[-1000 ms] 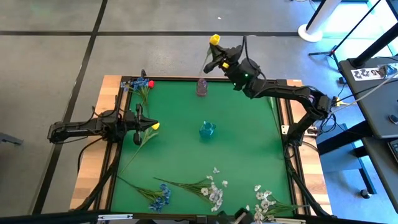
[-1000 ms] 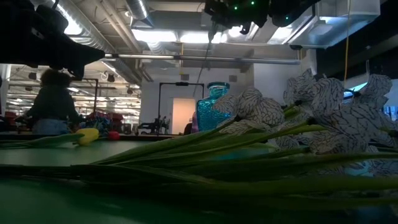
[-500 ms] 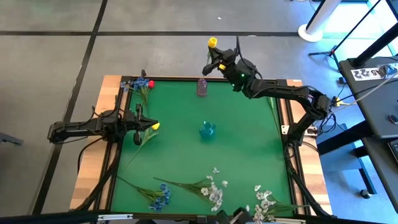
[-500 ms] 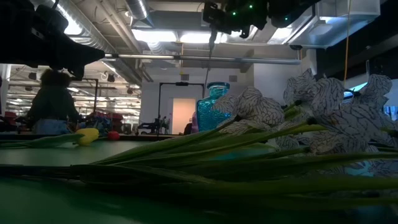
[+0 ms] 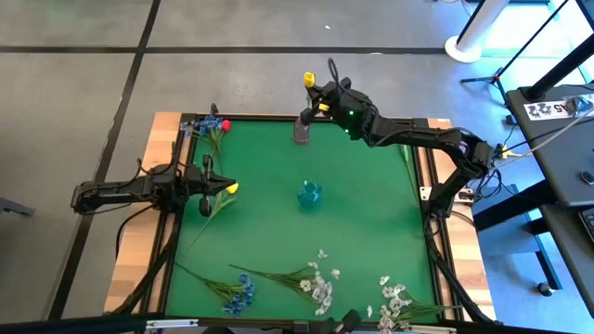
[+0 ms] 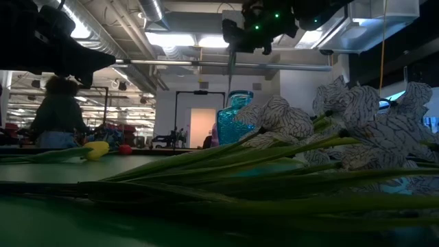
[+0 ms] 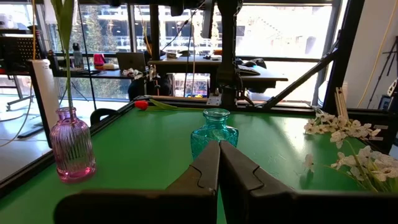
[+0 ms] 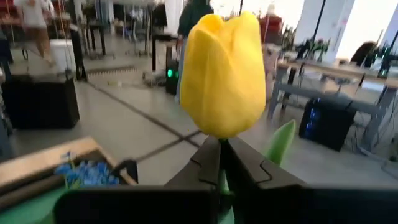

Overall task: Sort flowers into vase by color
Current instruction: Put the right yellow tulip into the violet vase, then put the right white flower into the violet vase

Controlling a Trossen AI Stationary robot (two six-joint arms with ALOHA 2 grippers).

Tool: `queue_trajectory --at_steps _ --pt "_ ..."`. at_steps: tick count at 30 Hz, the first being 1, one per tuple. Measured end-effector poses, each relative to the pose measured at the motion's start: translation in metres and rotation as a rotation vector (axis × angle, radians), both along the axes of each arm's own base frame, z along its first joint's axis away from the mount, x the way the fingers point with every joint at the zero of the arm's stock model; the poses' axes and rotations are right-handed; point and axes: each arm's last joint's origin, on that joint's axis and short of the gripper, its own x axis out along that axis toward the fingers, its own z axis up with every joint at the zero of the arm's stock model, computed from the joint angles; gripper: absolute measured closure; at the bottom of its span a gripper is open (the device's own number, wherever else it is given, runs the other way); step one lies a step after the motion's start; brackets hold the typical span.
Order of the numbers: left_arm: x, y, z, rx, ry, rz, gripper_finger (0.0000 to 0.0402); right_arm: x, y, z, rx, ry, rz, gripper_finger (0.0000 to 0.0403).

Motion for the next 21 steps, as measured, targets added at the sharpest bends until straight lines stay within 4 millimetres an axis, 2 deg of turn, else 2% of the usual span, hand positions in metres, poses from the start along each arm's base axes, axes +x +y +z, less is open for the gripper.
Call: queue_trajectory --at_steps 3,9,12,16,21 --pt "0.0 0.0 0.0 0.0 0.0 0.0 0.0401 0.0 0.0 -0.005 0.049 0.015 0.003 0.0347" --pt "0.0 0.0 0.0 0.0 0.0 0.0 0.0401 -0.002 0.003 -0.007 0.165 0.057 0.056 0.0255" --pt "0.0 0.0 0.0 0.0 0.0 0.0 0.0401 -0.007 0.006 0.011 0.234 0.164 0.076 0.0219" --pt "0.0 0.0 0.0 0.0 0.0 0.0 0.0401 -0.02 0.018 0.042 0.357 0.348 0.081 0.0191" --pt "0.0 0.0 0.0 0.0 0.0 0.0 0.0401 -0.04 0.052 0.069 0.515 0.564 0.11 0.0188"
